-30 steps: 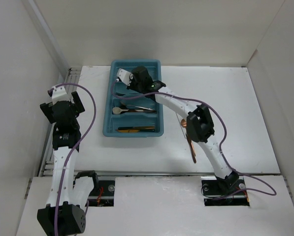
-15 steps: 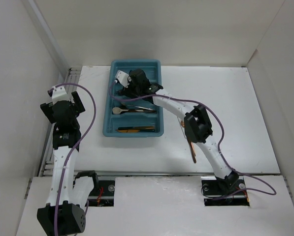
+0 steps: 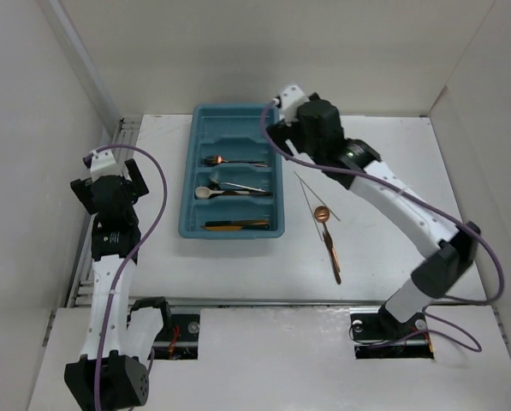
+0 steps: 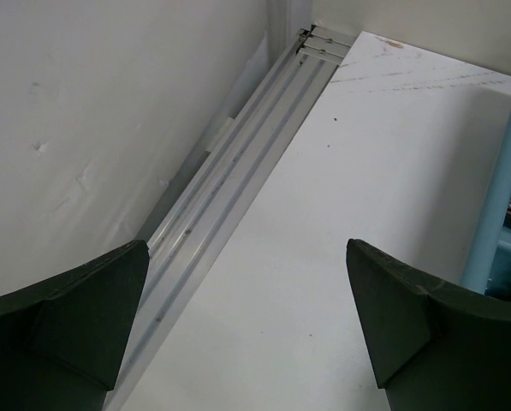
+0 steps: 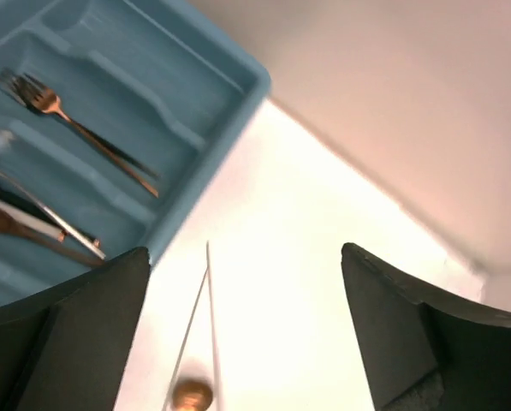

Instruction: Sort the eating utensils into containers

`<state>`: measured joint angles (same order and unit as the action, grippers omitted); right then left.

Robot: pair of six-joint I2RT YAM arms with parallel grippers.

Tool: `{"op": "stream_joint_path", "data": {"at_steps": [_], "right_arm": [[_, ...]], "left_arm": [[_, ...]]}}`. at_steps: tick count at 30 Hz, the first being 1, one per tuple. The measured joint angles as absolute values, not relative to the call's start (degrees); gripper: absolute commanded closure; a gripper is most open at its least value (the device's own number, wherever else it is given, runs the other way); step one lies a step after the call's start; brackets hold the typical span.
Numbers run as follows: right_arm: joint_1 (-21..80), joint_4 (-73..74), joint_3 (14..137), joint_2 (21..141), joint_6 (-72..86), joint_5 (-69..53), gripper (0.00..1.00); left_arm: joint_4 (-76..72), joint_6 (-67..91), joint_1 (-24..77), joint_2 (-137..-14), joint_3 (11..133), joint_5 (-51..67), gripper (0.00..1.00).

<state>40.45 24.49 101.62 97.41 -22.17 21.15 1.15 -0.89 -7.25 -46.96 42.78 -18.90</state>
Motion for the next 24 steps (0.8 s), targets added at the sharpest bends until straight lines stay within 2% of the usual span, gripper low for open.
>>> {"op": "stream_joint_path", "data": {"at_steps": [3, 4, 6, 12, 18, 24], "right_arm": [[36.07, 27.03, 89.56, 88.23, -13.19, 19.73, 0.45], [33.91, 27.86, 84.68, 86.37, -9.13, 18.37, 0.69], [30.33, 29.56, 76.31, 85.08, -3.18, 15.40, 0.80], [26.92, 36.64, 56.86, 87.48, 8.62, 6.81, 0.65], [29.65, 38.19, 53.47, 86.59, 13.80, 4.14, 0.74], [31.24, 38.13, 50.39, 86.52, 17.21, 3.53, 0.74]], "left_arm": [[1.15, -0.56, -7.25, -46.96, 42.78, -17.96, 0.00], [1.17, -0.49, -7.25, -46.96, 42.78, -17.78, 0.00], [1.17, -0.23, -7.25, -46.96, 42.78, -17.12, 0.00], [1.17, 0.49, -7.22, -46.96, 42.78, -15.22, 0.00], [1.15, 1.80, -7.20, -46.96, 42.78, -14.09, 0.00], [1.26, 2.50, -7.20, -46.83, 42.78, -13.54, 0.00]]}}
